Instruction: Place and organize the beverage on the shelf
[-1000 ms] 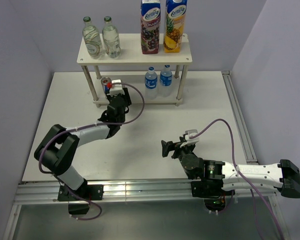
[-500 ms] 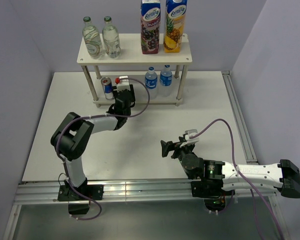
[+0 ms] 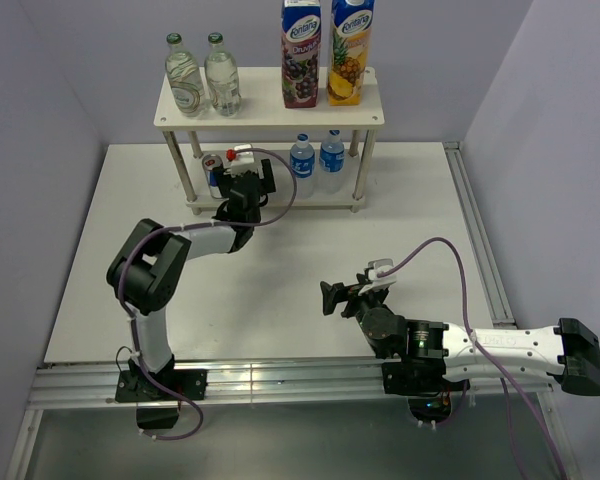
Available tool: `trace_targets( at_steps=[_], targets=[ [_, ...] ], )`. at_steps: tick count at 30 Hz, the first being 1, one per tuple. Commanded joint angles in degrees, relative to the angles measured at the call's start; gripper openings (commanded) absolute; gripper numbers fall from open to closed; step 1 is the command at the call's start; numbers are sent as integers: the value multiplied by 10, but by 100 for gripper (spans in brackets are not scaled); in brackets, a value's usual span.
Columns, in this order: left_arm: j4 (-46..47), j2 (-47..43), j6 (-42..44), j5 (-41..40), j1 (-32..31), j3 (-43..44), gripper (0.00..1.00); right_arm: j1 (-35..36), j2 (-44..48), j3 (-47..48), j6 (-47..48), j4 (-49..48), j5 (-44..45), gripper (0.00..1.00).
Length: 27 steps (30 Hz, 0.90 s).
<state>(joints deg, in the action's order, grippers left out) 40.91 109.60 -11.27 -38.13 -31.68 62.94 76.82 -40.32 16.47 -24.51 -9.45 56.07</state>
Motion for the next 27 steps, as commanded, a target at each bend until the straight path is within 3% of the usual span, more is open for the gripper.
trace_targets(
  at_steps=[1, 7, 12, 19, 21, 27],
  targets=[
    [20, -32, -15, 0, 1, 11, 99, -4, -3, 9, 4, -16, 8, 100],
    [-1, -109, -38, -1, -10, -44, 99, -4, -2, 9, 4, -14, 12, 100],
    [-70, -191, -69, -68, -54, -98, 99, -4, 7, 8, 3, -11, 16, 100],
    [-297, -355, -207, -127, -176, -178, 99, -4, 10, 13, -11, 10, 39, 100],
    [-420, -404, -246, -164, -209, -184, 98, -4, 13, 15, -17, 15, 39, 99],
    [-738, -522, -312, -226, -315, -66, 98, -3, 20, 15, -26, 22, 25, 98]
  ],
)
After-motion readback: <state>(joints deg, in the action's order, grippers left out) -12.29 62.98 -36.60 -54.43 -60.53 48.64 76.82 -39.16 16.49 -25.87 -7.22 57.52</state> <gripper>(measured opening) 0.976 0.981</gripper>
